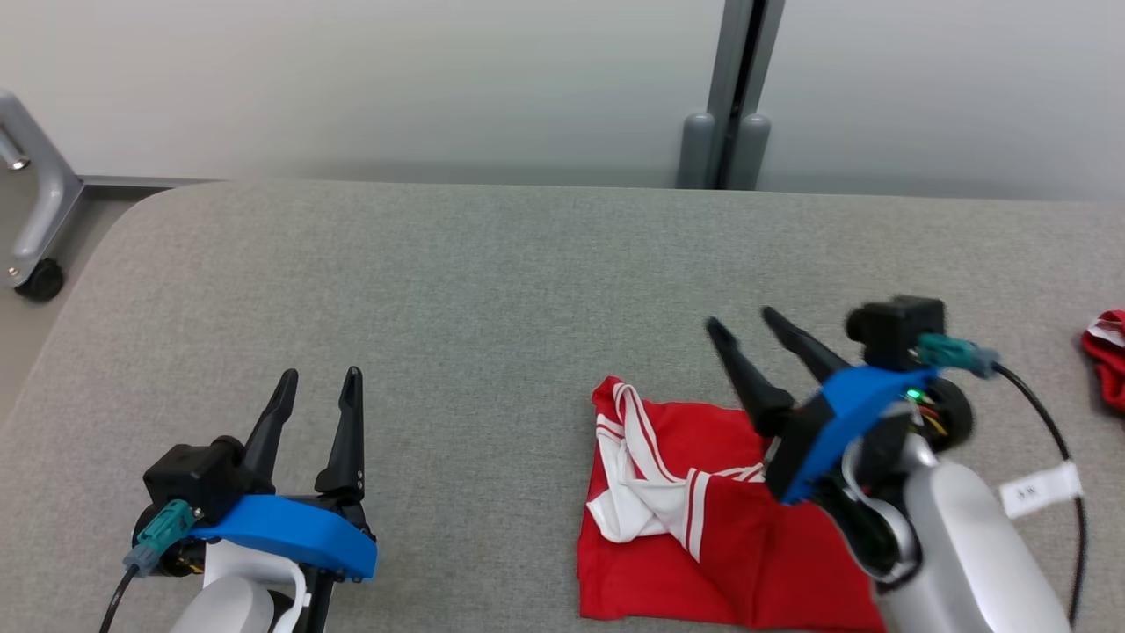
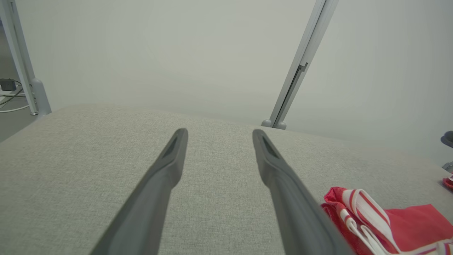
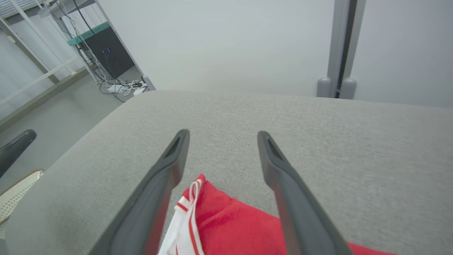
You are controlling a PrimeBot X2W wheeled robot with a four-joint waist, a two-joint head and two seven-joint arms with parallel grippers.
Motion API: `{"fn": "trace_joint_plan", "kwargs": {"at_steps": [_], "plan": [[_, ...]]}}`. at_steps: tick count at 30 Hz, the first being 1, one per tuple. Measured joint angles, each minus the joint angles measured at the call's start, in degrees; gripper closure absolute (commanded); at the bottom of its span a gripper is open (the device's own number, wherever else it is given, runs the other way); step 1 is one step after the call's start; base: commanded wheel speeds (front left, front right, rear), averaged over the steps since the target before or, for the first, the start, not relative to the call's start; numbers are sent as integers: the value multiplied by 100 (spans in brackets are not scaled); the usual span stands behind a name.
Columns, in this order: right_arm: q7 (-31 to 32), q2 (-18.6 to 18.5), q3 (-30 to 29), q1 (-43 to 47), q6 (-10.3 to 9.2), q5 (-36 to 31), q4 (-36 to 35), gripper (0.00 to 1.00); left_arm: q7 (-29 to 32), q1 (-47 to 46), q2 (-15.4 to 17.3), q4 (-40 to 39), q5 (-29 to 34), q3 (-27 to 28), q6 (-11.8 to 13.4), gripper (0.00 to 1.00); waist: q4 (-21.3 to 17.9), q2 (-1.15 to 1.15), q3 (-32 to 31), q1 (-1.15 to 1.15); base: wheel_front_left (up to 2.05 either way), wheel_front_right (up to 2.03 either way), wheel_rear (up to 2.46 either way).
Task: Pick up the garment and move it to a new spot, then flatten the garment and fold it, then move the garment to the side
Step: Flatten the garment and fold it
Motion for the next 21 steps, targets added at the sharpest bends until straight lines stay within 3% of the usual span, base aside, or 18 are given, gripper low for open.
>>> {"fn": "trace_joint_plan", "kwargs": {"at_steps": [5, 10, 11, 12, 13, 16, 21], "plan": [[111, -48, -857, 850, 0, -808, -740, 0, -52, 91, 20, -30, -41, 44, 5, 0, -127, 0, -39, 0, 0, 0, 0], [287, -147, -994, 1489, 0, -1382, -872, 0, -65, 91, 16, -53, -40, 57, 1, 0, -176, 0, 10, 0, 0, 0, 0], [285, -163, -917, 1533, 0, -1474, -805, 51, -71, 88, 18, -52, -40, 56, -2, 0, -177, 0, 22, 0, 0, 0, 0], [300, -177, -808, 1560, 0, -1584, -724, 82, -79, 85, 20, -51, -38, 55, -12, 0, -178, 0, 37, 0, 0, 0, 0], [364, -181, -648, 1595, -1, -1653, -624, 100, -80, 75, 20, -47, -38, 51, -18, 0, -176, 0, 48, 0, 0, 0, 0], [453, -148, 147, 1667, -1, -1481, -472, 100, -81, 40, 32, -24, -33, 43, -30, 0, -167, 0, 73, 0, 0, 0, 0], [612, -68, 1645, 1750, 0, -506, -779, 100, -90, 5, 69, 30, -33, 52, -54, 0, -157, 0, 79, 0, 0, 0, 0]]}}
